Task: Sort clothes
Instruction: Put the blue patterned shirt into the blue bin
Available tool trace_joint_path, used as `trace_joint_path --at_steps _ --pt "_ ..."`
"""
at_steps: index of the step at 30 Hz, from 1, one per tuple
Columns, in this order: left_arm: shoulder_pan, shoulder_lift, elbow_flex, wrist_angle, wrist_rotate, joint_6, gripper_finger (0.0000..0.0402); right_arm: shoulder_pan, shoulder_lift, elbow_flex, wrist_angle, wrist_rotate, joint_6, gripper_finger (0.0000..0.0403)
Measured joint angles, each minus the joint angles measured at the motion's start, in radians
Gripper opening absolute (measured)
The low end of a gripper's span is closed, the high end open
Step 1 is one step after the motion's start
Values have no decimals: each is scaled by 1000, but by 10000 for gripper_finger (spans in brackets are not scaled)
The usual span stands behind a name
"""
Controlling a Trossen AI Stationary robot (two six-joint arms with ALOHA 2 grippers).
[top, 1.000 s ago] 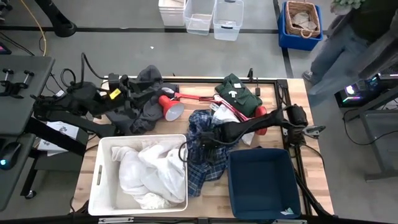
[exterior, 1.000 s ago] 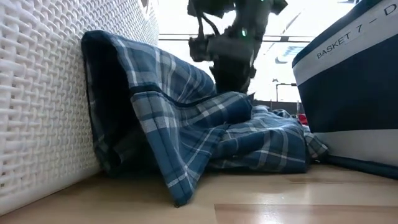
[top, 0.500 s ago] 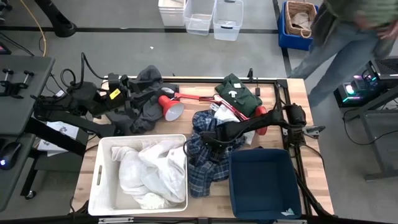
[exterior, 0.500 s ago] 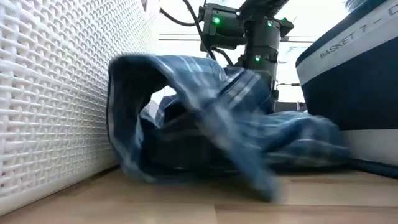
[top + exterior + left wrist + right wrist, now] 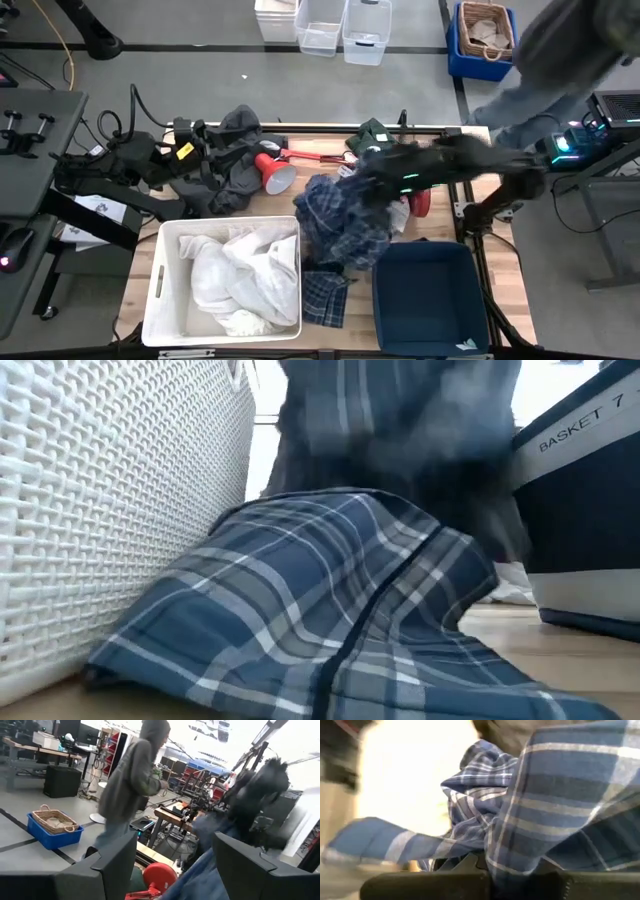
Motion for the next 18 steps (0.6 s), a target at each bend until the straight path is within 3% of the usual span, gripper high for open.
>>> trace_joint_path --at_steps 5,10,12,16,18 --pt "0 0 0 0 -20 0 248 149 -89 135 -31 -51 133 5" --pt "0 0 0 2 -51 0 248 397 -139 171 -276 21 509 5" --pt "0 0 0 3 -65 0 248 501 -138 140 -396 40 701 5" --pt "0 1 0 8 -80 0 248 650 -165 -51 -364 41 936 5" --pt "0 2 0 8 -80 0 248 696 -175 -166 -377 -44 1017 5"
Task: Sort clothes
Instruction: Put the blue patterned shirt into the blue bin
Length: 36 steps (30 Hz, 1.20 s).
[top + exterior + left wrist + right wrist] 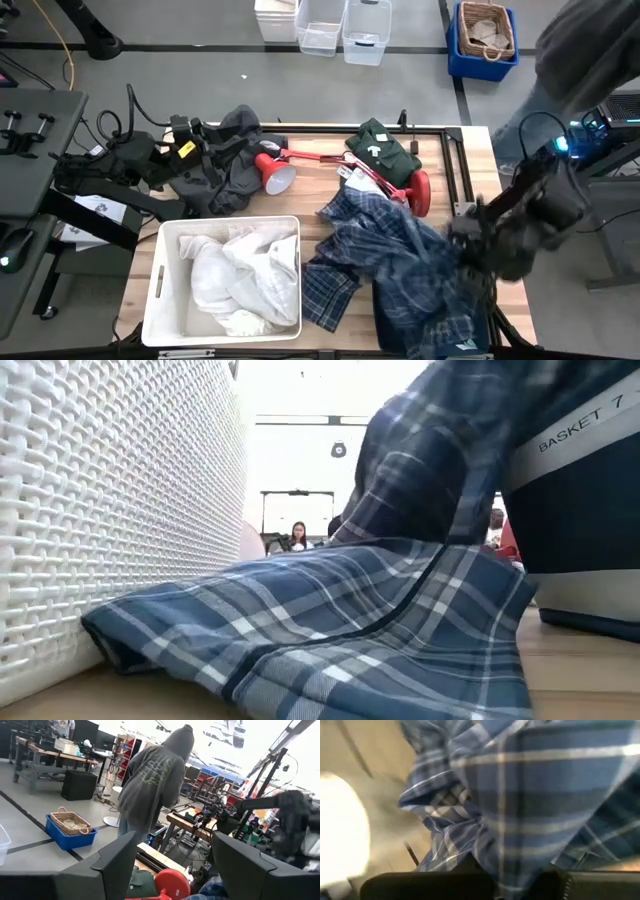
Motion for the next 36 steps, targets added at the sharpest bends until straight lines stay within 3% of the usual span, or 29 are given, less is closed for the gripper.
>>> trace_joint_path --at_steps 3,6,9,12,14,18,25,28,31,33,36 --pt "0 2 0 -1 0 0 248 64 5 -208 80 -152 65 5" --pt "0 2 0 -1 0 0 248 89 8 -419 292 -313 90 5" --pt "0 3 0 -1 0 0 248 95 12 -592 553 -383 141 20" --pt "0 2 0 -1 0 0 248 77 26 -715 704 -436 213 58" --pt "0 3 0 -1 0 0 248 65 25 -755 805 -478 217 87" --pt "0 2 0 -1 1 0 248 44 26 -765 820 -561 206 139" --pt "0 2 0 -13 1 0 248 3 26 -595 717 -747 133 187" --pt "0 2 0 -25 1 0 248 -11 25 -457 586 -718 101 189" --pt "0 2 0 -46 1 0 248 -28 25 -300 417 -601 82 189" --pt "0 2 0 -58 1 0 248 -41 25 -199 280 -475 73 189" --pt "0 2 0 -63 1 0 248 -77 23 -89 113 -187 97 190"
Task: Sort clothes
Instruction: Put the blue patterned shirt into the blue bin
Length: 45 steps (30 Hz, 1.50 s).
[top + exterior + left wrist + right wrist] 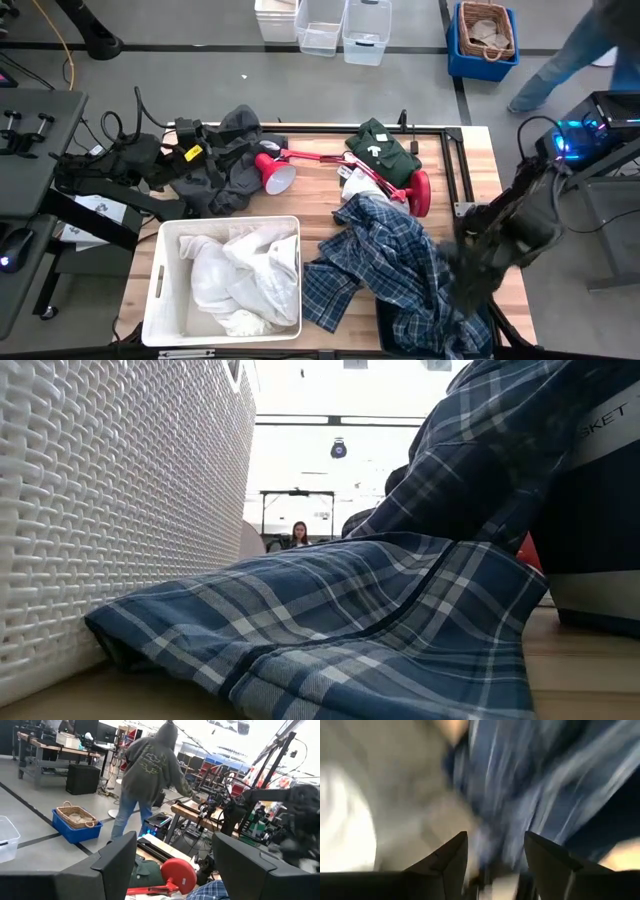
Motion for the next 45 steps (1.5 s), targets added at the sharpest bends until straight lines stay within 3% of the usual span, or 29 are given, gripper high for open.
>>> trace_joint_path --at_steps 3,7,11,17,23,29,36,39,42,45 --pt "0 0 0 -1 1 -8 248 -102 -1 32 -84 249 -26 190" --pt "0 0 0 -4 19 -9 248 -348 2 -21 -44 302 -266 190" --pt "0 0 0 -7 21 -17 248 -608 19 -113 175 207 -521 190" --pt "0 0 0 -7 75 -53 248 -839 180 -189 223 -24 -775 190" --pt "0 0 0 -8 100 -54 248 -874 361 -154 234 -50 -958 190" --pt "0 0 0 -8 111 -62 248 -869 488 -144 120 -34 -1024 190" --pt "0 0 0 -8 118 -62 248 -829 608 -143 143 12 -1136 186" --pt "0 0 0 -8 118 -62 248 -821 663 -143 133 9 -1181 135" --pt "0 0 0 -8 118 -62 248 -810 699 -143 127 -35 -1219 29" --pt "0 0 0 -8 118 -62 248 -797 685 -133 96 -37 -1225 8"
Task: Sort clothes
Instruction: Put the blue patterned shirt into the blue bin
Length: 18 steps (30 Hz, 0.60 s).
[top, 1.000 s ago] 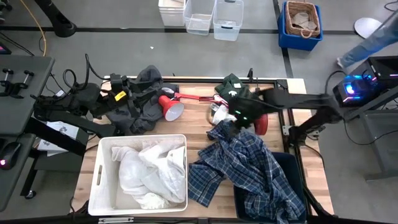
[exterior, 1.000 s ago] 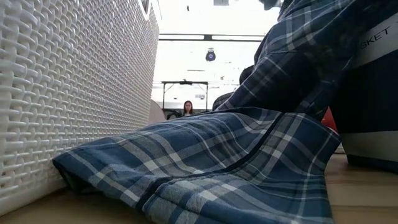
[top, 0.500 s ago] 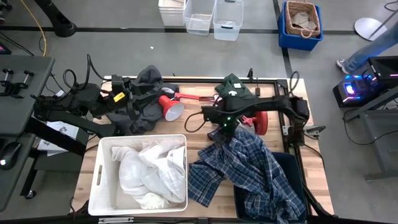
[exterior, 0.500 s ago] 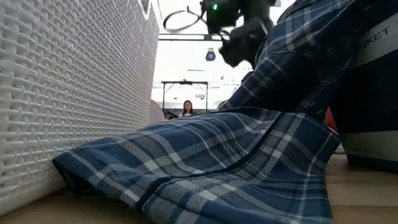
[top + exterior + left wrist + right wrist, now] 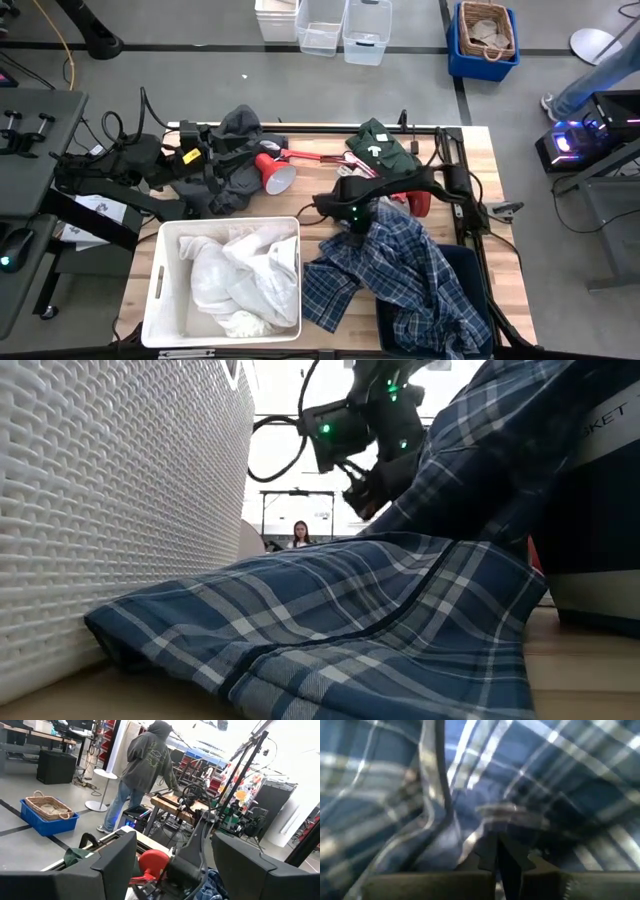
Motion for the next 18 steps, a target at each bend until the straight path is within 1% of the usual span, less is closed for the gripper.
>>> trace_joint_path --at_steps 3,5,7,9,11,14,16,18 --pt "0 0 0 0 0 1 248 29 -71 59 -57 -2 20 2" --pt "0 0 0 0 0 4 248 63 -156 130 -98 -26 54 1" --pt "0 0 0 0 0 17 248 101 -244 201 -129 -44 127 1" --pt "0 0 0 0 -1 27 248 141 -328 257 -152 -92 228 1" --pt "0 0 0 0 -1 27 248 193 -400 295 -184 -131 367 0" --pt "0 0 0 1 -2 27 248 311 -496 307 -206 -130 578 0" --pt "0 0 0 1 -5 27 248 408 -541 291 -205 -95 698 0" --pt "0 0 0 4 -11 27 248 489 -564 289 -200 19 793 0"
